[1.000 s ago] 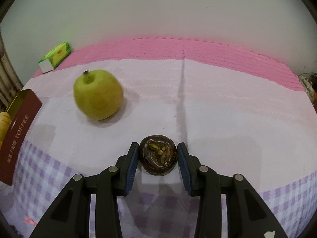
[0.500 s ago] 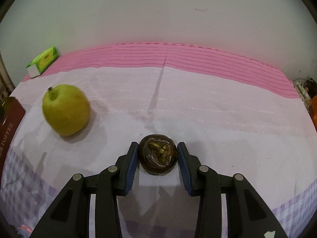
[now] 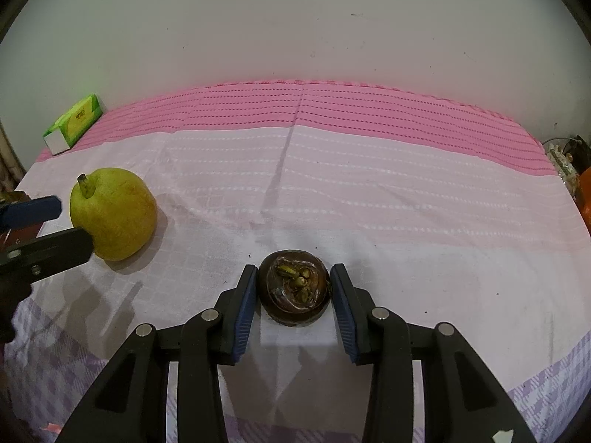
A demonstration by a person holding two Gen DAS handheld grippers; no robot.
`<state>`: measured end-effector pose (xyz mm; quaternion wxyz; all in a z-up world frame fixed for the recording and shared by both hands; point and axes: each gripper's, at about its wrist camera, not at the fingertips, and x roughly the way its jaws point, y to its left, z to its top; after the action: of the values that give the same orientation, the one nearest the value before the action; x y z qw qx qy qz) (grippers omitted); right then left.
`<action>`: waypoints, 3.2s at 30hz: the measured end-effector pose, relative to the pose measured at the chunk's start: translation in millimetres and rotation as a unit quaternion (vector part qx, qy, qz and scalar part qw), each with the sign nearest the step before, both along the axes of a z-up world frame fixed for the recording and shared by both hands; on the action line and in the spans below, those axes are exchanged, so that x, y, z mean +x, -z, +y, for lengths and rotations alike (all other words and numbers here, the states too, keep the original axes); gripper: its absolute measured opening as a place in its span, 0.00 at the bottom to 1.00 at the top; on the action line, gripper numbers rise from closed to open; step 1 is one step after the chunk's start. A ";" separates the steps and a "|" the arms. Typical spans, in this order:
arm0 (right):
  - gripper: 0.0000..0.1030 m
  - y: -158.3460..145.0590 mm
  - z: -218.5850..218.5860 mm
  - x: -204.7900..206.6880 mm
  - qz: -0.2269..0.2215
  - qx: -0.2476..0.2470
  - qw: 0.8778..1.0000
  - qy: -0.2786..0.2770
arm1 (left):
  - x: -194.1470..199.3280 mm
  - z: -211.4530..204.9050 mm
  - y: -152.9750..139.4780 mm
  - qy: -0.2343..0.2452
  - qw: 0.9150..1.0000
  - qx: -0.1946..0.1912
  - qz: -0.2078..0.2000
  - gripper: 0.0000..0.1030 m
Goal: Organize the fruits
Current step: 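Grasp the green pear with the left gripper while the right gripper holds the brown fruit, then carry the green pear with the left gripper into the tray and release it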
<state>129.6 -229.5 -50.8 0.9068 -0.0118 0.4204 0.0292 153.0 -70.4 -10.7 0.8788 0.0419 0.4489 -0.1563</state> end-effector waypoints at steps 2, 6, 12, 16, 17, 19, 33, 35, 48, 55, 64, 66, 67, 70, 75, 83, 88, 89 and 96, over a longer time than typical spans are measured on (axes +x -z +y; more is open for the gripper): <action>0.37 0.0 -0.2 -0.1 0.000 0.000 1.000 0.000 | 6.4 -4.0 2.9 0.003 1.000 -0.002 0.003 0.80; 0.37 -0.1 -0.1 0.0 0.000 0.000 1.000 0.000 | 14.3 -7.6 9.1 0.008 1.000 -0.009 0.007 0.80; 0.37 -0.5 0.2 0.3 0.000 0.000 1.000 0.000 | 22.2 -6.5 15.8 0.014 1.000 -0.023 0.012 0.80; 0.37 -0.8 0.3 0.4 0.000 0.000 1.000 0.000 | 23.6 -8.4 17.7 0.017 1.000 -0.016 0.007 0.80; 0.37 -0.9 0.4 0.5 0.000 0.000 1.000 0.000 | 24.4 -9.5 18.8 0.016 1.000 -0.014 0.006 0.80; 0.37 -1.0 0.4 0.6 0.000 0.000 1.000 0.000 | 26.0 -10.3 20.8 0.014 1.000 -0.014 0.009 0.78; 0.37 -0.8 1.2 0.7 0.000 0.000 1.000 0.001 | 26.8 -9.8 29.4 0.006 1.000 -0.016 0.013 0.66; 0.37 -0.8 1.1 0.7 0.000 0.000 1.000 0.001 | 26.0 -11.1 29.7 0.005 1.000 -0.015 0.011 0.66; 0.37 -1.4 1.6 1.6 0.000 -0.001 1.000 0.001 | 17.2 0.2 29.0 -0.007 1.000 -0.008 0.016 0.65; 0.37 -1.1 1.8 1.6 0.000 -0.001 1.000 0.001 | 2.5 8.7 27.8 -0.021 1.000 -0.001 0.021 0.65; 0.37 -0.7 2.2 1.5 -0.001 -0.001 1.000 0.001 | -16.6 15.7 27.5 -0.034 0.999 0.015 0.019 0.65; 0.37 -0.6 2.4 1.4 -0.001 -0.001 1.000 0.001 | -20.3 17.5 25.8 -0.038 0.999 0.015 0.019 0.65; 0.37 -0.6 2.4 1.4 -0.001 -0.001 1.000 0.001 | -21.5 17.6 25.0 -0.040 0.999 0.017 0.019 0.65; 0.37 -0.6 2.6 1.4 -0.001 -0.002 1.000 0.001 | -26.6 20.2 20.1 -0.044 0.999 0.017 0.016 0.65; 0.37 0.3 0.1 0.7 -0.001 -0.003 1.000 0.001 | -36.5 29.3 10.8 -0.053 0.998 0.017 0.015 0.65; 0.37 0.7 0.3 0.6 -0.001 -0.003 1.000 0.001 | -58.6 49.7 -13.0 -0.078 0.997 0.027 -0.003 0.65; 0.37 1.1 0.0 0.3 -0.001 -0.004 1.000 0.001 | -68.8 67.1 -32.7 -0.093 0.995 0.030 -0.020 0.65; 0.37 1.2 -0.5 0.2 -0.001 -0.004 1.000 0.001 | -69.8 70.8 -35.4 -0.097 0.995 0.029 -0.021 0.65; 0.36 2.1 -0.3 0.0 -0.001 -0.004 1.000 0.001 | -83.1 116.6 -48.7 -0.142 0.989 0.032 -0.022 0.65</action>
<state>129.5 -229.8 -53.0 0.9074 -0.0148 0.4192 0.0263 69.9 46.1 37.9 0.9000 0.0090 0.4356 -0.0144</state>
